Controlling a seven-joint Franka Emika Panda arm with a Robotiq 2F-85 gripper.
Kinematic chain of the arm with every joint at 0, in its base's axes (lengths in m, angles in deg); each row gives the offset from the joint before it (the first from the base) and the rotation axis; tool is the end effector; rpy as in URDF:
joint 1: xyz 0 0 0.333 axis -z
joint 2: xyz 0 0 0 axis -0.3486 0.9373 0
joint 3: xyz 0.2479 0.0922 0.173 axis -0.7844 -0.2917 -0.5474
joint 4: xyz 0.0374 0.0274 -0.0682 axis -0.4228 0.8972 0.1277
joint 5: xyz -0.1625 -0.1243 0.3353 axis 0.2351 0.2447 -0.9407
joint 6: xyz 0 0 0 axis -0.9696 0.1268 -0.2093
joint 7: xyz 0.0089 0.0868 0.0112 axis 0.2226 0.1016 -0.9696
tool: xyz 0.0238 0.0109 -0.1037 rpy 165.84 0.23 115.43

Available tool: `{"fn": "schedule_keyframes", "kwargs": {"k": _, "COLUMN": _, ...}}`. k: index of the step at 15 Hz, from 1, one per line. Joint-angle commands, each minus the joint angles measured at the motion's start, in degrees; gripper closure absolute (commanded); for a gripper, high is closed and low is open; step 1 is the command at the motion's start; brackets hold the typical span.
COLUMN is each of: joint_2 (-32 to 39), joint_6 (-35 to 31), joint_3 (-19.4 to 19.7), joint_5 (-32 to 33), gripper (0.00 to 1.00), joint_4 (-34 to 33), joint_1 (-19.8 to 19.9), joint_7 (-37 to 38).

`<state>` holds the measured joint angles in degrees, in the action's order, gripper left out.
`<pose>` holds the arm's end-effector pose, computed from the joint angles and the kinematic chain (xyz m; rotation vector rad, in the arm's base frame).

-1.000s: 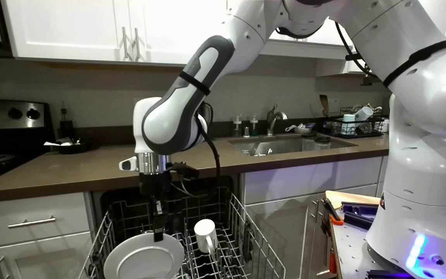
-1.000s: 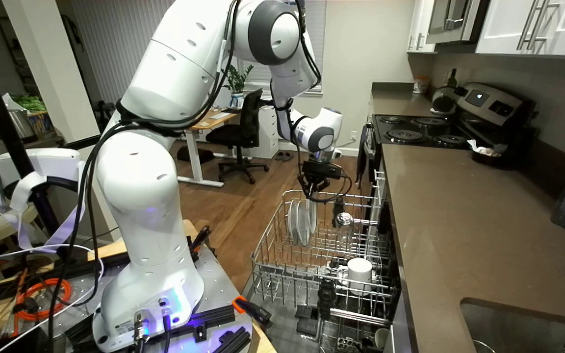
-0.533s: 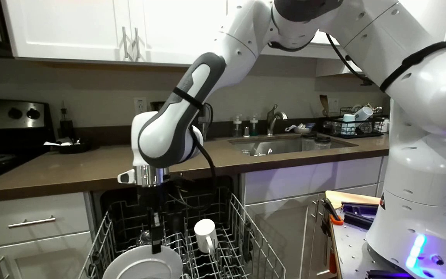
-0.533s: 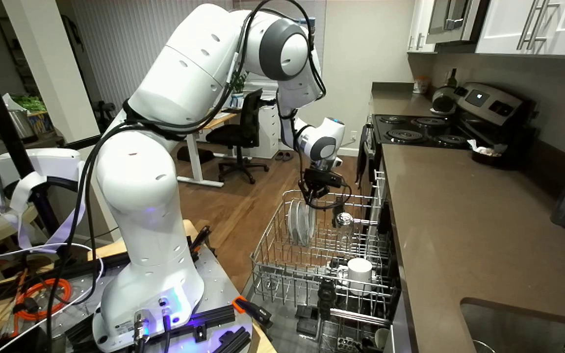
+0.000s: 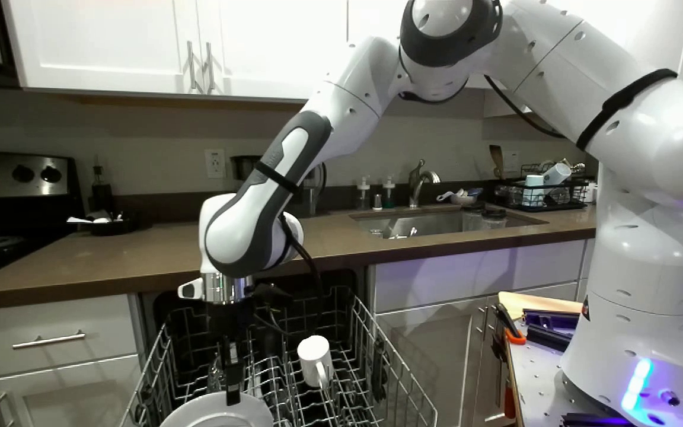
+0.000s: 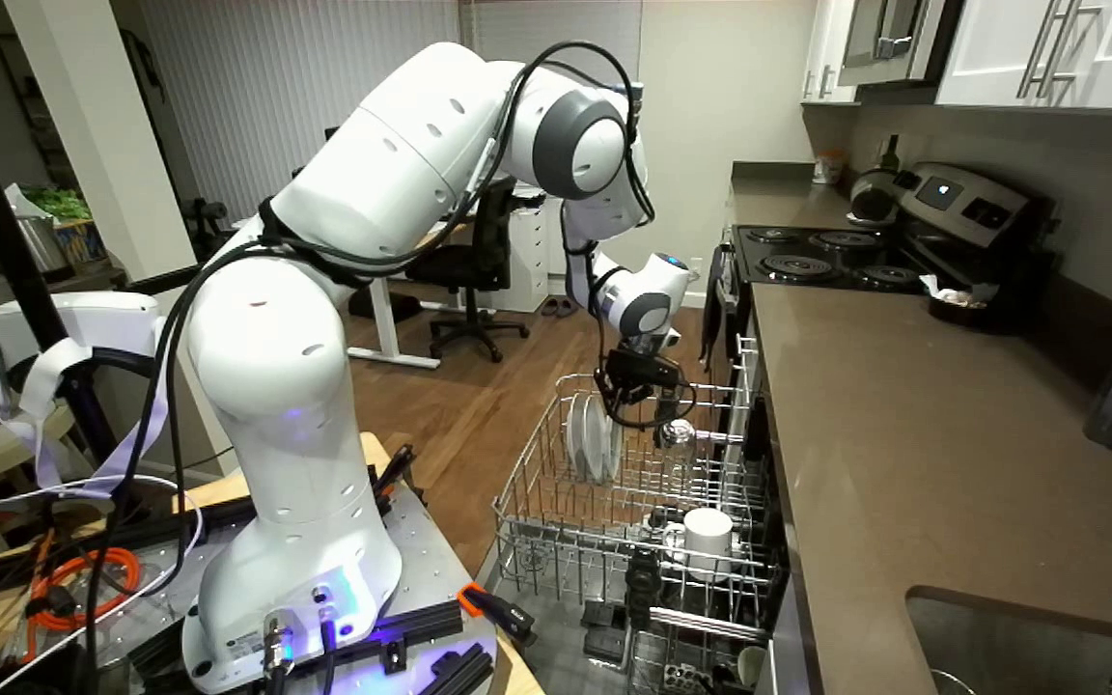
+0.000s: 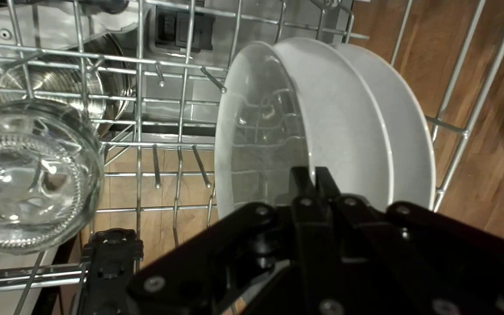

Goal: Place the white plate from the counter on the left side of the dishwasher

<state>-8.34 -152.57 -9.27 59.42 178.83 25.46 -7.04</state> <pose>0.6091 0.1362 0.0833 -2.6437 -1.1337 0.0680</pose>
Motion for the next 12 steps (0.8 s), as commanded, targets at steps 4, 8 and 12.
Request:
{"fn": "schedule_keyframes", "kwargs": {"k": 4, "joint_2": 4.03, "joint_6": 2.5, "joint_3": -1.91, "joint_5": -1.45, "gripper": 0.95, "joint_4": -4.79, "joint_1": 1.3, "joint_7": -2.76}}
{"fn": "schedule_keyframes", "kwargs": {"k": 8, "joint_2": 4.18, "joint_6": 4.68, "joint_3": -1.72, "joint_5": -1.58, "gripper": 0.96, "joint_4": -5.55, "joint_1": 1.0, "joint_7": -2.45}}
{"fn": "schedule_keyframes", "kwargs": {"k": 12, "joint_2": 3.72, "joint_6": 5.53, "joint_3": -1.48, "joint_5": -1.54, "gripper": 0.74, "joint_4": -5.29, "joint_1": 0.7, "joint_7": -1.95}}
